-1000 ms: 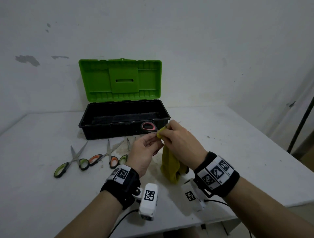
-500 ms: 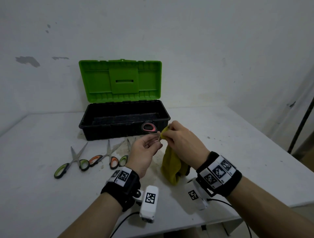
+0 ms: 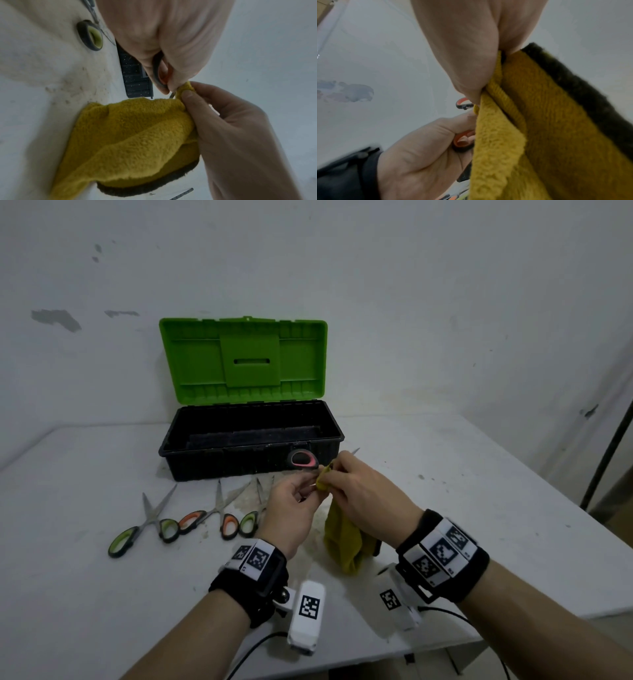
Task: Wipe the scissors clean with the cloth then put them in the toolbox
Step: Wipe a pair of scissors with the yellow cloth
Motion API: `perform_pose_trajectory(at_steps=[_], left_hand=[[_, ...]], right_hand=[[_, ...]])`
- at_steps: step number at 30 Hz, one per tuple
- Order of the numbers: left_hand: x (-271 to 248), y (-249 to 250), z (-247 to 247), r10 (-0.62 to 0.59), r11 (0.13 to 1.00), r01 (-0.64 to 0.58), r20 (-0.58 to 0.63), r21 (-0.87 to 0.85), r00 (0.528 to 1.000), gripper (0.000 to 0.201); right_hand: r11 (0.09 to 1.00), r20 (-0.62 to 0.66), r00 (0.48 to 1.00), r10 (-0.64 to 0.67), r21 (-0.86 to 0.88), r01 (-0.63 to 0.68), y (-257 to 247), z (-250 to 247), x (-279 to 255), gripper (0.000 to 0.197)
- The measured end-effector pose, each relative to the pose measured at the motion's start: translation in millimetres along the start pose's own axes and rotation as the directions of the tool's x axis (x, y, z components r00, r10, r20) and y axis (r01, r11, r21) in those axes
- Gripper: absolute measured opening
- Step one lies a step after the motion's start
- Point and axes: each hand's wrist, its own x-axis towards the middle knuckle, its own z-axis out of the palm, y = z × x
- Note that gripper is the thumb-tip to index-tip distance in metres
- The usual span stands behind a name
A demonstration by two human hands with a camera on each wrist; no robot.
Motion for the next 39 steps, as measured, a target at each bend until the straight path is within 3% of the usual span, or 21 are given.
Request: perform_pose_trajectory(at_steps=[6,11,13,17,24,31,39], left_hand=[[-1.6,5.2,3.0,0.044,0.996,-0.046,0.026,0.072,0.999,0.042],[3.8,5.2,1.9,0.027,0.996,-0.025,-0.02,0.088,0.999,0.04],[5.3,5.9,1.0,0.016,0.998,-0.014,-0.036,0.062,0.999,0.04],[4.6,8.5,3.6,0.006,1.0,-0.006,-0.011,-0.01,1.0,0.04],[6.6,6.4,-1.5,-0.013,0.994,0.006,-0.064,-0.108,0.998,0.042],[12.0,1.6,-1.2,-0.137,0.923,0.14,0.034,-0.358,0.99,0.04],[13.1,0.4,-3.1,-0.169,0.871,0.147,-0.006,-0.469,0.986,0.023]], right_hand=[[0.999,-0.047,0.998,0.047,-0.021,-0.048,-0.9,-0.4,0.0,0.018],[0.979,-0.172,0.964,0.205,0.019,-0.205,17.5,-5.8,2.5,0.014],[0.983,-0.2,0.964,0.178,0.071,-0.167,16.8,-9.8,1.4,0.015],[0.999,-0.113,0.993,0.025,0.032,-0.021,2.2,-6.3,-1.6,0.012],[0.977,-0.216,0.953,0.212,0.084,-0.198,25.1,-9.2,1.1,0.018],[0.982,-0.194,0.968,0.157,0.139,-0.131,9.6,-7.9,-1.7,0.018],[0.988,-0.188,0.972,0.137,0.099,-0.12,8.9,-18.4,-0.7,0.019]])
